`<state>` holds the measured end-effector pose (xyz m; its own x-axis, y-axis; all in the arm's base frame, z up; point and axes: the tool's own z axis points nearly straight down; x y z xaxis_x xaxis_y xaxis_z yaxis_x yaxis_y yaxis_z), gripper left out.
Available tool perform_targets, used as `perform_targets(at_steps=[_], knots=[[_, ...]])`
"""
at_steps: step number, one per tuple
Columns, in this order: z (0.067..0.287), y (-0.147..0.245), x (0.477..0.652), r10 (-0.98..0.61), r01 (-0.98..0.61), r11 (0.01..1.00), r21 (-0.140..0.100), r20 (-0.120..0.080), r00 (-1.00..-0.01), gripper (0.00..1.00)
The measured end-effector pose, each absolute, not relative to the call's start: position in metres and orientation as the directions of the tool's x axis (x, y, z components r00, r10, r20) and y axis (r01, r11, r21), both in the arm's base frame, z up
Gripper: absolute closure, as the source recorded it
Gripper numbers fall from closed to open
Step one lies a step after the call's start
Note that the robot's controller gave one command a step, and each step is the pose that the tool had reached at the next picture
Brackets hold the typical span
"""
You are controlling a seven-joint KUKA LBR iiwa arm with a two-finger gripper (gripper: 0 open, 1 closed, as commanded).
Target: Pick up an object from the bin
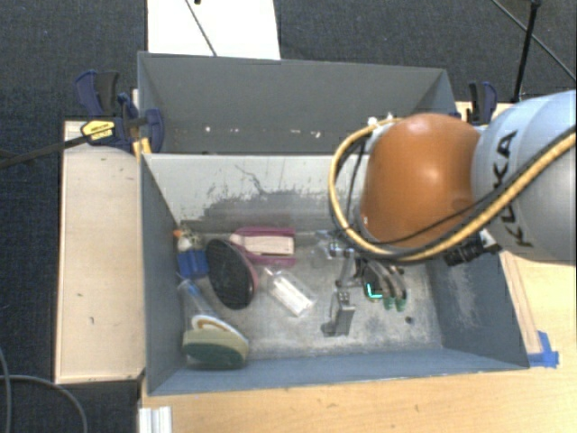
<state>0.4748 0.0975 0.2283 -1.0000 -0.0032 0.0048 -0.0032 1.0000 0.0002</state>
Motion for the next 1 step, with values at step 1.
perform_targets(at_steps=[1], knots=[[0.2156, 0.1753, 0.5852, -0.029, -0.029, 1.0, 0.003, -0.006, -1.0, 0.0]])
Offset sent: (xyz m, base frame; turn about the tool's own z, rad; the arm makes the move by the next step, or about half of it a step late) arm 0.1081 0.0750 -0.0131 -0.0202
